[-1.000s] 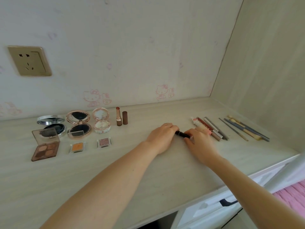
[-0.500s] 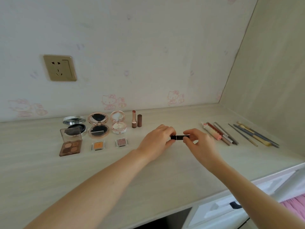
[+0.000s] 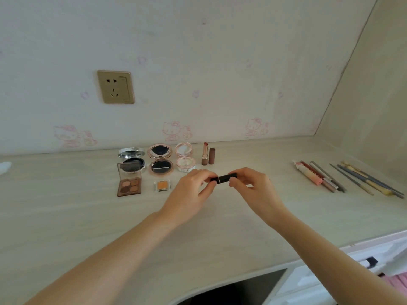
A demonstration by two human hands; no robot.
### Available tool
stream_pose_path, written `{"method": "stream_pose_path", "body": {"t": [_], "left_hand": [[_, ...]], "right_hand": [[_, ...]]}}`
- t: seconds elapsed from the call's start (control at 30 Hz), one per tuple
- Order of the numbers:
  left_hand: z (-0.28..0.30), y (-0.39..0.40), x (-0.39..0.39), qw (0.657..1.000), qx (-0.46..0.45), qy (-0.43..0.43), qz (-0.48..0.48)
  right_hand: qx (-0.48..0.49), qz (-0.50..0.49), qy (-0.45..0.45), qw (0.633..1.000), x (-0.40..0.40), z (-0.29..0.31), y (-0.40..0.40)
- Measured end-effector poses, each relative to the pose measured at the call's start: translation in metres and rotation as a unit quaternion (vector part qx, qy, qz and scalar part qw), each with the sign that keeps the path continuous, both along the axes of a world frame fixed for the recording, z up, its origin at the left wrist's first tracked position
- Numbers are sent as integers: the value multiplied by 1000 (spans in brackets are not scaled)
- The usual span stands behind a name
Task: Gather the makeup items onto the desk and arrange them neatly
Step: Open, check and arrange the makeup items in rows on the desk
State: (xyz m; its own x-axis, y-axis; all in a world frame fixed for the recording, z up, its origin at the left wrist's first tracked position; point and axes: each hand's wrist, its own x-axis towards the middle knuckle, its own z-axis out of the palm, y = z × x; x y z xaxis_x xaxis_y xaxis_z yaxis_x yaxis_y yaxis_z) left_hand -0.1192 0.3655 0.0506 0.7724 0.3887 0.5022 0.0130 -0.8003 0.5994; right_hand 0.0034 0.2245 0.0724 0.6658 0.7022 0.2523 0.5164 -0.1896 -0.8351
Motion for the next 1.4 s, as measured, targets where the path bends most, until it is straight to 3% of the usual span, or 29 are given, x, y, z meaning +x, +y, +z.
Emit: {"method": "stream_pose_path", "body": {"t": [0.27,0.57,0.8,1.0,1.17,1.4], "left_hand": [[-10,10,-50,991,-107,-47,73],[-25,23,-66,986,-61,-65,140],[-26,20,-67,988,48,-40,143],[-23,15,-69,990,78,15,112],[-23,10,-68,993,38,36,109],[-20,9,-68,978,141,89,128]], "right_hand": [[51,52,128,989,-46,-11,44],[119,42,246,961,-72,-31,63],[129,67,185,972,-80,-38,60],[130,86,161,975,-82,-38,57],[128,78,145,978,-82,-39,56],[126,86,140,978,-83,-39,57]]}}
